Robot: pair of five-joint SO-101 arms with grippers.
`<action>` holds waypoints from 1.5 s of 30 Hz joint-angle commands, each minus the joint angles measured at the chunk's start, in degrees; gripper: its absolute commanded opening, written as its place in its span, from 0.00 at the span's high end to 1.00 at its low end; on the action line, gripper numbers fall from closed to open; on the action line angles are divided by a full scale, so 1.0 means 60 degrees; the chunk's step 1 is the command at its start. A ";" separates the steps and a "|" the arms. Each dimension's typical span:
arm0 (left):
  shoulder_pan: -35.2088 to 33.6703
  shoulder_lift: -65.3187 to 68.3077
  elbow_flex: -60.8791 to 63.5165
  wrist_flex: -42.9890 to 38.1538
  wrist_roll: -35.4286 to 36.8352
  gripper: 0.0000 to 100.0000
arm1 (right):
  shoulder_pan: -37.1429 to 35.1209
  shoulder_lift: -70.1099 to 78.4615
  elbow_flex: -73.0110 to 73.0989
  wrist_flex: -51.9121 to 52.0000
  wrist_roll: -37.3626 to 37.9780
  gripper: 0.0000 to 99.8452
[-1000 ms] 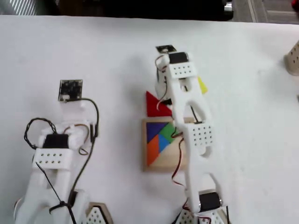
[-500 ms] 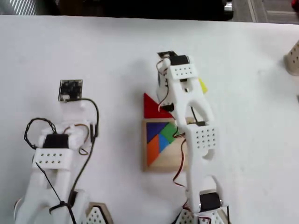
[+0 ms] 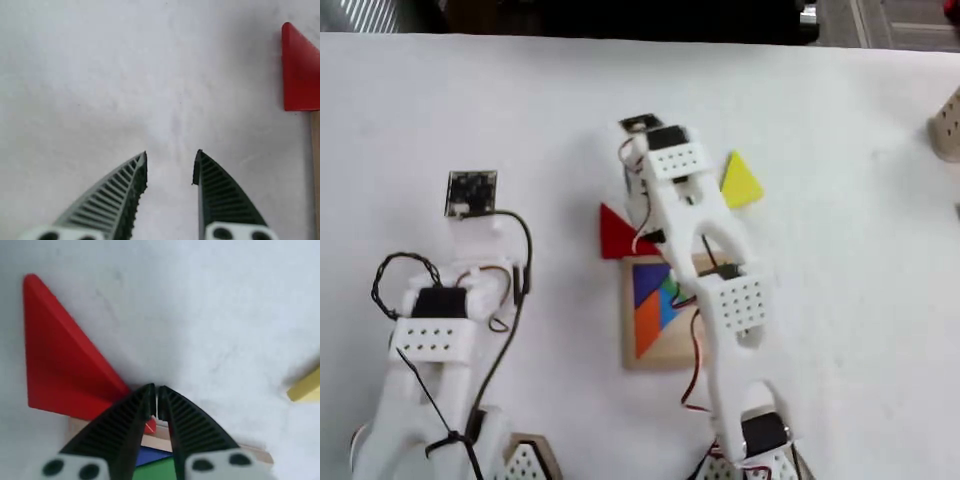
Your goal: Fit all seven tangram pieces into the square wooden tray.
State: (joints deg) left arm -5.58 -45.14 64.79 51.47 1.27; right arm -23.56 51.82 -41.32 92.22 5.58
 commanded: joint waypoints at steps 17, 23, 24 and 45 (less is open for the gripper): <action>-0.0037 -0.0344 -0.0103 -0.0264 0.0103 0.83 | -0.2996 -0.1604 0.0073 0.0828 -0.0747 0.98; -0.0051 -0.0344 -0.0103 -0.0264 0.0103 0.83 | -0.2952 -0.3436 0.1744 0.0711 -0.0674 0.98; -0.0051 -0.0344 -0.0103 -0.0264 0.0103 0.83 | -0.2952 -0.4007 0.2315 0.0491 -0.0615 0.98; 0.1751 -0.0256 -0.0073 -0.0762 0.3531 0.65 | -0.0564 -0.9223 1.1678 -0.4799 0.1026 0.98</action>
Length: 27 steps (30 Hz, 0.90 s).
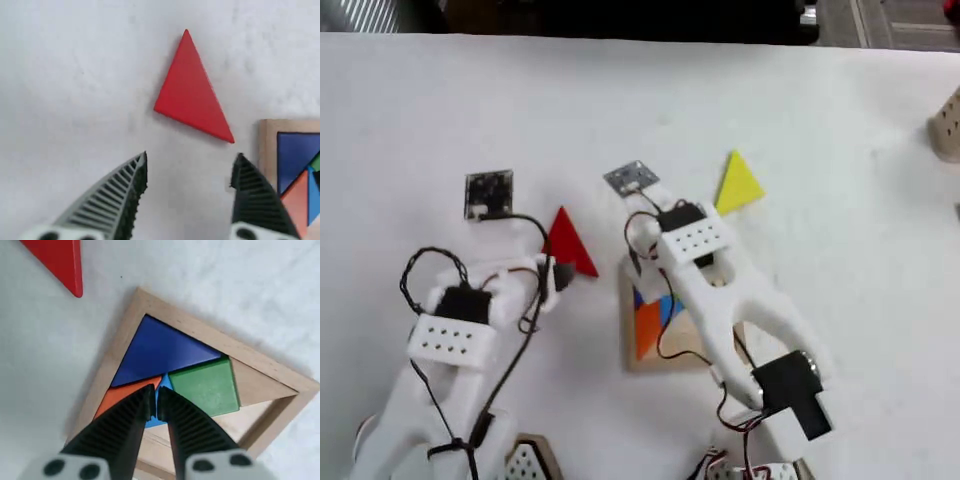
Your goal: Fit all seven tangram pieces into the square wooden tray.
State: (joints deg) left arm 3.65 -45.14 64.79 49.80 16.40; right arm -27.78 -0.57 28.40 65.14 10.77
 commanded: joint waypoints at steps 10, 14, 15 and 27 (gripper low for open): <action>0.0212 -0.0242 -0.0088 -0.1026 0.1553 0.67 | 0.0183 -0.0476 0.0088 -0.0286 0.0161 0.98; 0.0212 0.0388 -0.0410 -0.1099 0.1597 0.67 | 0.0183 -0.0476 0.0088 -0.0286 0.0161 0.98; 0.0212 0.0769 -0.0630 -0.1084 0.1612 0.67 | 0.0183 -0.0476 0.0088 -0.0286 0.0161 0.98; -0.0081 0.5179 -0.3560 -0.0718 0.2037 0.67 | 0.0198 -0.0476 0.0088 -0.0300 0.0176 0.98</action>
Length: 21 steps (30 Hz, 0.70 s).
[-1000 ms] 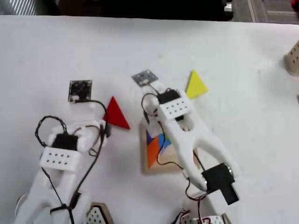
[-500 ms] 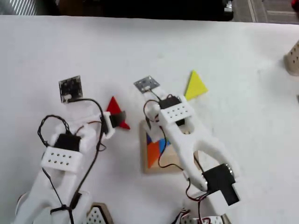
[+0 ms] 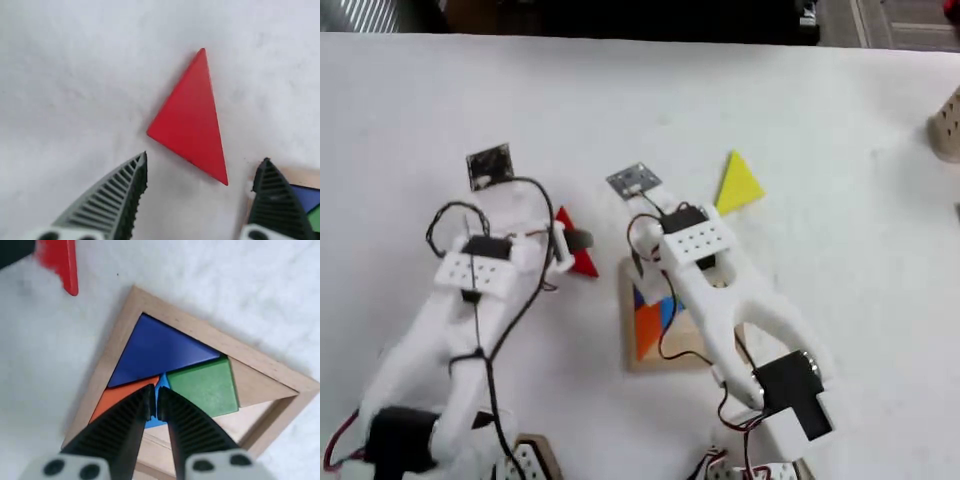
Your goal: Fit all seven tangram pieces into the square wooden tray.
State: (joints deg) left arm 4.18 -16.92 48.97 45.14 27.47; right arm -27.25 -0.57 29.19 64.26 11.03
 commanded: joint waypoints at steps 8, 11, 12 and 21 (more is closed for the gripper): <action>-0.0330 0.2381 -0.2242 0.0615 0.0176 0.67 | 0.0110 -0.0476 -0.0044 -0.0154 0.0132 0.98; -0.0374 0.3128 -0.2725 0.0674 -0.0029 0.67 | 0.0110 -0.0476 -0.0044 -0.0154 0.0132 0.98; -0.0374 0.3348 -0.2857 0.0674 -0.0249 0.67 | 0.0110 -0.0476 -0.0044 -0.0154 0.0132 0.98; -0.0388 0.4491 -0.4044 0.1011 -0.0484 0.67 | 0.0110 -0.0476 -0.0044 -0.0212 0.0132 0.98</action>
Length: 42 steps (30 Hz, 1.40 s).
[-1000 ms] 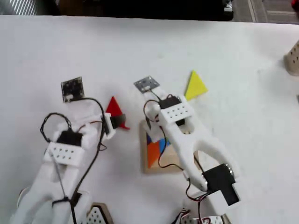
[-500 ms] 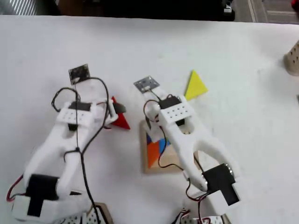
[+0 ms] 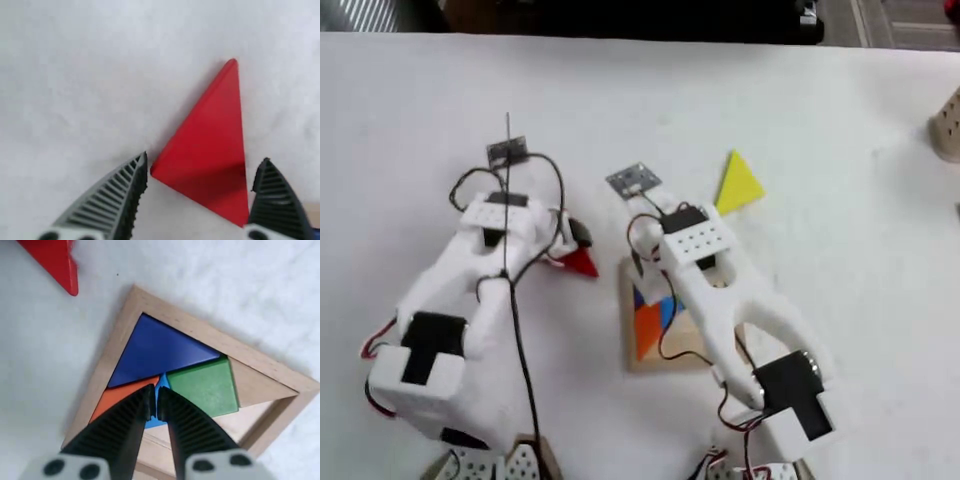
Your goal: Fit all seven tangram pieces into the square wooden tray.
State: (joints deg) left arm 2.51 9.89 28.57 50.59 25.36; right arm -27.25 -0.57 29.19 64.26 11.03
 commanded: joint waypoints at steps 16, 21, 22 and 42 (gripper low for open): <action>0.0256 0.0081 -0.0498 0.0513 -0.0498 0.67 | 0.0110 -0.0476 0.0249 -0.0667 0.0132 0.98; 0.0330 0.0081 -0.0542 0.0557 -0.0645 0.67 | 0.0125 -0.0476 0.0249 -0.0667 0.0132 0.98; 0.0300 0.0095 -0.0557 0.0557 -0.0645 0.67 | 0.0125 -0.0476 0.0249 -0.0667 0.0132 0.98; 0.0359 0.0095 -0.0498 0.0410 -0.0718 0.74 | 0.0418 -0.0476 0.0205 -0.0652 0.0132 0.98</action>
State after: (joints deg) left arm 3.47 10.33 26.55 53.05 21.76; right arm -25.32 -0.57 30.86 61.19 11.03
